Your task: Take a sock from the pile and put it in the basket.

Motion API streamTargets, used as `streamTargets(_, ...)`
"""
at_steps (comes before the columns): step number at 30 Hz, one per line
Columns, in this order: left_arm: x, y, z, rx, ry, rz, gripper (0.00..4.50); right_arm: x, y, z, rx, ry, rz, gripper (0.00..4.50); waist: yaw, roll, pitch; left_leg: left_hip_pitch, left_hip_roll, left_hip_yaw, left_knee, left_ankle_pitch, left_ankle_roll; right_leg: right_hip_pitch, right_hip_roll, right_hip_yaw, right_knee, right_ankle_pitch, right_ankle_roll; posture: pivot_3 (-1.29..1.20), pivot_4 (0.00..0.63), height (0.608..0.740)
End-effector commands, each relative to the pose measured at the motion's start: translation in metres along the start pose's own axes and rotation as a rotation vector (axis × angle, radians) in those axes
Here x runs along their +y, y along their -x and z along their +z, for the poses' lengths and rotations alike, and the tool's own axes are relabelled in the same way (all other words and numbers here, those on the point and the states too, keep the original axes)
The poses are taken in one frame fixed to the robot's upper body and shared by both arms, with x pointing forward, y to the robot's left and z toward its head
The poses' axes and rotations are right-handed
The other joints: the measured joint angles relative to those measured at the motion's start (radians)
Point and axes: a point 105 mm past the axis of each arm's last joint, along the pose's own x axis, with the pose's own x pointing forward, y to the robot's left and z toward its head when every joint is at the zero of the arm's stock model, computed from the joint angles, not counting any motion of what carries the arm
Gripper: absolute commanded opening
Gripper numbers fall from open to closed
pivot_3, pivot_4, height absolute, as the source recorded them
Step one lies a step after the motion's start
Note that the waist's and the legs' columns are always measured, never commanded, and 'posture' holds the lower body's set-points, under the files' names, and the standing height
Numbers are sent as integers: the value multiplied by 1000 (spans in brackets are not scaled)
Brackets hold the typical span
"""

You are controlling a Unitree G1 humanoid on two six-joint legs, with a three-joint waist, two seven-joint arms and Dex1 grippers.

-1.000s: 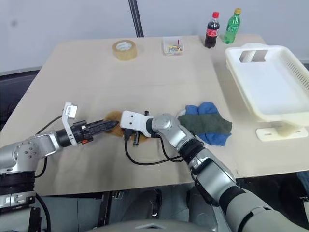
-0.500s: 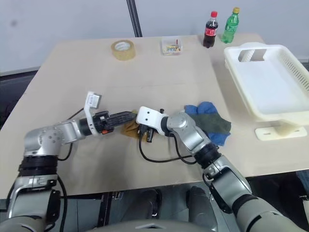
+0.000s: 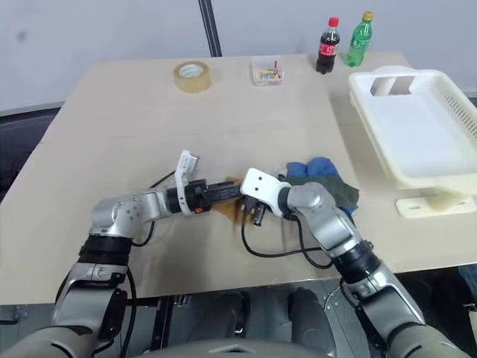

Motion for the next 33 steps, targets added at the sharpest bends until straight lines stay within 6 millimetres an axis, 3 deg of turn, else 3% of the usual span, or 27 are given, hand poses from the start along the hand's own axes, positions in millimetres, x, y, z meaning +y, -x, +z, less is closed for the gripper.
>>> streamTargets(1, -2, -11, -20, 85, -59, -22, 4459, -5, 23, -6, 21, -31, -47, 0, 3, 0, 0, 0, 0, 0, 0, 0, 1, 0, 0, 0, 0, 0, 0, 0, 150, 740)
streamTargets(2, 0, -13, -27, 114, -90, -15, 4459, -6, 29, -7, 22, -49, -65, 0, 7, 0, 0, 0, 0, 0, 0, -1, 1, 1, 0, 0, 0, 0, 0, 0, 150, 740)
streamTargets(9, 20, -17, -60, 239, -207, 89, 4500, -6, 67, -11, 25, -160, -179, 3177, 25, 2, -3, 1, 0, -1, 1, -2, 3, 3, -1, -1, -2, 0, 0, 0, 150, 740)
streamTargets(12, 20, -13, -56, 212, -297, 113, 4500, -12, 77, -7, -5, -222, -255, 4418, 27, 3, -5, 6, 0, -1, 1, -2, 4, 9, -1, -3, -3, 0, 0, 0, 150, 740)
streamTargets(16, 8, -2, -33, 152, -543, 136, 4500, -20, 78, 11, -94, -305, -296, 4418, 20, 3, -5, 6, 2, 0, 1, -2, 4, 9, -2, -1, -3, 0, 0, 0, 150, 740)
streamTargets(21, -12, 14, -16, 130, -759, 154, 4500, -20, 57, 27, -147, -353, -264, 4418, 15, 4, -5, 7, 5, 1, 0, -2, 4, 7, 0, 0, -3, 0, 0, 0, 150, 740)
streamTargets(27, -29, 34, -6, 120, -847, 201, 4500, -13, 30, 28, -149, -382, -194, 4418, 22, 4, -4, 3, 2, 0, 0, -2, 4, 4, 0, -1, -4, 0, 0, 0, 150, 740)
streamTargets(33, -34, 56, -14, 151, -861, 266, 4500, -12, 6, 28, -149, -443, -144, 4418, 14, 5, -4, 1, 2, 0, -2, -2, 4, 2, 0, -1, -4, 0, 0, 0, 150, 740)
